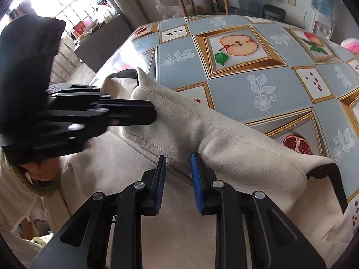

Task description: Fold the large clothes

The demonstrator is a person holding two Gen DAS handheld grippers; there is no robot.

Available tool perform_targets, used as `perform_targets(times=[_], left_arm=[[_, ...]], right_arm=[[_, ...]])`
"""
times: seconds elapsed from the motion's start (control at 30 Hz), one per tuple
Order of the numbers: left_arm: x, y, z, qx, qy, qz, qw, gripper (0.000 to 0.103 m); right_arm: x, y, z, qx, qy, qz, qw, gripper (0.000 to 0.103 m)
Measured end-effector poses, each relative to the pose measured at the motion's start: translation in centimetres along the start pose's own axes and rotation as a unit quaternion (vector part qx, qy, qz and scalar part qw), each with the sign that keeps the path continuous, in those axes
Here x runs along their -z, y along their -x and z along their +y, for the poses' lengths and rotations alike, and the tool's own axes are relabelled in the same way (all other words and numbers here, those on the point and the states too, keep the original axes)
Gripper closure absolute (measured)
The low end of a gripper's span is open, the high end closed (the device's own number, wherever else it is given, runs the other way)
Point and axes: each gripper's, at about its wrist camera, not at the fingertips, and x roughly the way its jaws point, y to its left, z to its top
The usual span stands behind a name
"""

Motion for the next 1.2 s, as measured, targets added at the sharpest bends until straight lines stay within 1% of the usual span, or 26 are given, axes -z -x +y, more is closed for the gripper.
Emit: perform_targets(times=[0.03, 0.07, 0.1, 0.13, 0.17, 0.2, 0.27, 0.33, 0.4, 0.47, 0.53, 0.57, 0.63, 0.7, 0.73, 0.77, 0.8, 0.83, 0.87, 0.97, 1.07, 1.13, 1.17, 1.2], left_arm=[[0.3, -0.5, 0.1, -0.003, 0.001, 0.002, 1.0000, 0.098], [0.5, -0.4, 0.1, -0.002, 0.000, -0.006, 1.0000, 0.098], [0.7, -0.3, 0.2, -0.003, -0.004, -0.008, 1.0000, 0.098], [1.0, -0.2, 0.1, -0.004, -0.009, -0.011, 0.9999, 0.098], [1.2, -0.1, 0.3, -0.004, -0.012, -0.012, 0.9998, 0.098], [1.4, 0.0, 0.4, -0.001, -0.014, -0.014, 0.9998, 0.098], [1.4, -0.1, 0.6, 0.003, -0.012, -0.014, 0.9998, 0.098], [1.3, -0.2, 0.8, 0.005, -0.008, -0.015, 0.9998, 0.098], [1.5, -0.1, 0.8, 0.006, -0.009, -0.017, 0.9998, 0.098], [1.6, -0.1, 0.7, 0.008, -0.008, -0.021, 0.9997, 0.098], [1.7, -0.1, 0.8, 0.010, -0.006, -0.024, 0.9996, 0.098], [1.8, -0.1, 0.8, 0.011, -0.006, -0.025, 0.9996, 0.098], [1.8, 0.0, 0.9, 0.013, -0.004, -0.026, 0.9996, 0.098], [1.9, 0.0, 0.9, 0.016, -0.003, -0.028, 0.9995, 0.098], [1.9, 0.0, 1.0, 0.017, -0.002, -0.029, 0.9994, 0.098], [1.9, 0.0, 1.1, 0.020, -0.001, -0.030, 0.9994, 0.098], [1.9, 0.1, 1.2, 0.022, 0.000, -0.031, 0.9993, 0.098], [1.9, 0.1, 1.3, 0.024, 0.001, -0.031, 0.9992, 0.098], [2.0, 0.1, 1.3, 0.027, 0.003, -0.032, 0.9991, 0.098], [2.0, 0.1, 1.4, 0.031, 0.007, -0.034, 0.9989, 0.098], [2.0, 0.1, 1.3, 0.027, 0.004, -0.034, 0.9990, 0.098], [2.1, 0.2, 0.9, 0.017, -0.003, -0.035, 0.9992, 0.098], [2.1, 0.2, 0.8, 0.013, -0.006, -0.035, 0.9993, 0.098], [2.1, 0.2, 0.7, 0.006, -0.010, -0.036, 0.9993, 0.098]], right_arm=[[0.2, 0.4, -0.1, 0.000, 0.007, -0.002, 1.000, 0.082], [0.6, 0.8, -0.5, -0.001, 0.008, -0.002, 1.000, 0.085], [0.9, 1.4, -1.1, -0.001, 0.006, -0.004, 1.000, 0.087], [1.4, 1.9, -2.0, 0.023, 0.003, -0.007, 1.000, 0.086], [1.7, 2.0, -2.9, 0.054, -0.003, -0.006, 0.999, 0.084], [2.2, 2.2, -4.1, 0.062, -0.014, -0.003, 0.998, 0.084], [2.8, 2.9, -6.9, 0.023, -0.070, -0.009, 0.997, 0.082], [3.0, 3.9, -7.9, 0.035, -0.094, -0.011, 0.995, 0.082], [3.0, 5.7, -8.2, 0.032, -0.108, -0.028, 0.993, 0.082], [2.8, 7.3, -7.9, 0.030, -0.109, -0.052, 0.992, 0.079], [2.4, 7.8, -7.5, 0.040, -0.102, -0.064, 0.992, 0.079], [2.3, 7.6, -7.2, 0.051, -0.099, -0.068, 0.991, 0.076], [1.9, 6.3, -7.1, 0.064, -0.095, -0.060, 0.992, 0.073], [1.8, 3.8, -7.1, 0.108, -0.068, -0.034, 0.991, 0.068], [1.8, 3.7, -6.6, 0.126, -0.044, -0.048, 0.990, 0.067], [1.6, 3.7, -6.6, 0.139, -0.041, -0.035, 0.989, 0.061], [1.5, 3.8, -6.6, 0.142, -0.055, -0.023, 0.988, 0.061], [1.4, 4.3, -6.5, 0.137, -0.070, -0.024, 0.988, 0.061], [1.3, 4.7, -5.9, 0.130, -0.072, -0.031, 0.988, 0.059], [1.0, 6.2, -3.3, 0.094, -0.044, -0.071, 0.992, 0.059], [0.1, 5.1, -0.9, 0.092, -0.003, -0.084, 0.992, 0.059], [-0.4, 3.3, -0.4, 0.093, 0.005, -0.069, 0.993, 0.059], [-0.5, 1.9, -0.5, 0.090, 0.002, -0.052, 0.995, 0.060], [-0.5, 0.8, -0.5, 0.100, 0.002, -0.045, 0.994, 0.060]])
